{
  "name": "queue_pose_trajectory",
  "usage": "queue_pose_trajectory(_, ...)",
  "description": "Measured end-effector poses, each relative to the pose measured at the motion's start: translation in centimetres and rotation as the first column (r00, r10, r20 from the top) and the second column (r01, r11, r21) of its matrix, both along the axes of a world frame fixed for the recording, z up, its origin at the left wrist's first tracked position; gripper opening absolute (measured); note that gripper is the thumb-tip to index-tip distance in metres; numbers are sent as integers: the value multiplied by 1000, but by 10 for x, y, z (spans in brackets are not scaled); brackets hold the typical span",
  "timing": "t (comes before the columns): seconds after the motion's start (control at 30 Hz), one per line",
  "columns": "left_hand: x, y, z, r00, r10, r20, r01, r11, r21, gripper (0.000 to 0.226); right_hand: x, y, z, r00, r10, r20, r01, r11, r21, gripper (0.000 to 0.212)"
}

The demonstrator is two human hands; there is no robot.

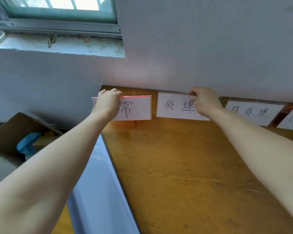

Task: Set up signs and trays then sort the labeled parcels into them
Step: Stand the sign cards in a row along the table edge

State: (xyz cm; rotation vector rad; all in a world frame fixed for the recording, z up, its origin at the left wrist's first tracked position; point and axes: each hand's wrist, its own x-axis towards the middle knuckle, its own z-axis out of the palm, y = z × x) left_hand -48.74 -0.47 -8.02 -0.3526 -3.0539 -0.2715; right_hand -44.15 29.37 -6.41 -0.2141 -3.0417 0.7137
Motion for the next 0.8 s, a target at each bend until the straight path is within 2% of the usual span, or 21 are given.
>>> queue_pose_trajectory(0.3, -35, -2, -26, 998, -36, 42, 37, 999, -25, 28, -20, -10, -33, 999, -25, 40, 24, 999, 32, 20)
queue_pose_trajectory(0.8, -53, 3, -31, 998, -66, 23, 67, 997, -35, 30, -32, -5, -37, 993, -22, 120, 10, 995, 94, 21)
